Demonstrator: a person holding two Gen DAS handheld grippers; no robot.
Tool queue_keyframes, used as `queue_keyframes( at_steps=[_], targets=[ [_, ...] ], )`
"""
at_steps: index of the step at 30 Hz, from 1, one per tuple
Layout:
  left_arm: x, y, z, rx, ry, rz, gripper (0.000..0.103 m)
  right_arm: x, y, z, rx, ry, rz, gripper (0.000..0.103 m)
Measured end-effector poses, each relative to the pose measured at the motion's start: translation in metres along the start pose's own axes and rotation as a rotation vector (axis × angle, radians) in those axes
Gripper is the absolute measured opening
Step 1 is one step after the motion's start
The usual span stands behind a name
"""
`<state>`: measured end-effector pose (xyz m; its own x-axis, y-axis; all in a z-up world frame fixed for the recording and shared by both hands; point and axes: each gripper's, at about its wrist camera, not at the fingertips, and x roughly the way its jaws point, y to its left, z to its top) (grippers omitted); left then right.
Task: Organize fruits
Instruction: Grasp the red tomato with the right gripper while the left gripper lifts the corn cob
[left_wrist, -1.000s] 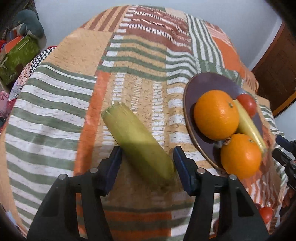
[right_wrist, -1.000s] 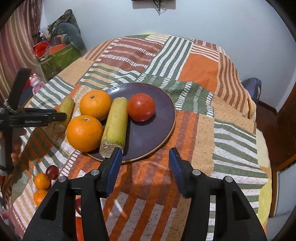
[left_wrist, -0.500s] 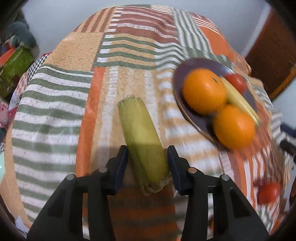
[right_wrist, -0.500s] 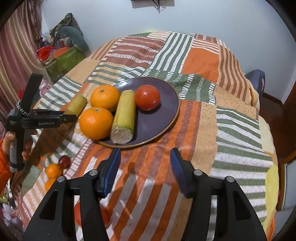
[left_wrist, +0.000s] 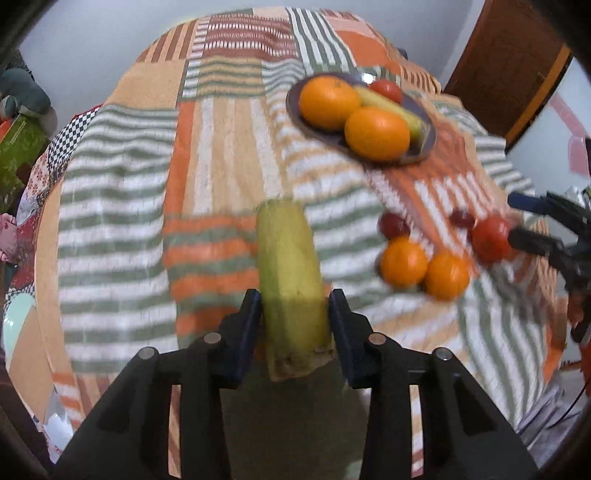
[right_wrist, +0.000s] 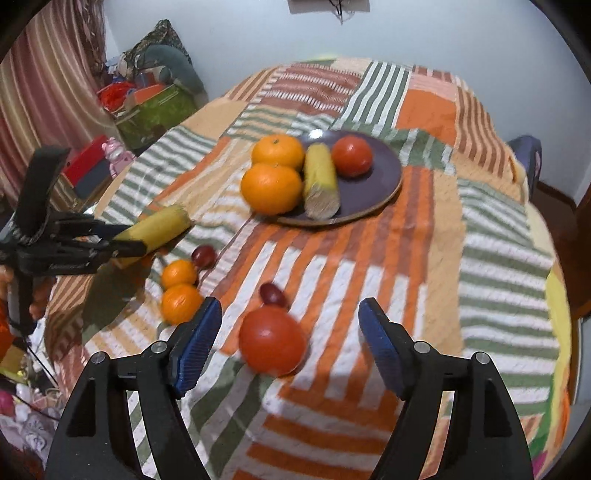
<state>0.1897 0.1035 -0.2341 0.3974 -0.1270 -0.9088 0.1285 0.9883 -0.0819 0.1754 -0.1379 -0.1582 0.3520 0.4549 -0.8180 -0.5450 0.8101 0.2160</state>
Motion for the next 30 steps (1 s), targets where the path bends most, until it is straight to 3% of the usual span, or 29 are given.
queue_keyframes(
  at_steps=[3,7,13,17,24,30],
  targets=[
    [0.0,0.002,-0.002,-0.003,0.006,0.001,0.041,0.01,0.004,-0.005,-0.002,0.038,-0.002,0.074],
    [0.001,0.0,0.005,-0.009,-0.023,0.012,0.053,0.021,0.005,-0.009,-0.01,0.078,-0.001,0.074],
    [0.025,-0.002,0.015,-0.04,-0.007,0.087,0.053,0.023,0.005,-0.012,-0.015,0.079,0.011,0.052],
    [0.022,0.003,0.013,-0.057,-0.037,0.05,0.038,0.021,0.003,-0.015,-0.008,0.076,0.043,0.042],
    [0.011,0.0,0.015,-0.049,-0.039,0.054,0.037,0.008,-0.002,-0.014,0.001,0.048,0.035,0.042],
    [-0.02,-0.008,0.029,-0.027,-0.121,0.058,0.037,-0.005,-0.011,-0.006,0.003,0.012,0.009,0.042]
  ],
)
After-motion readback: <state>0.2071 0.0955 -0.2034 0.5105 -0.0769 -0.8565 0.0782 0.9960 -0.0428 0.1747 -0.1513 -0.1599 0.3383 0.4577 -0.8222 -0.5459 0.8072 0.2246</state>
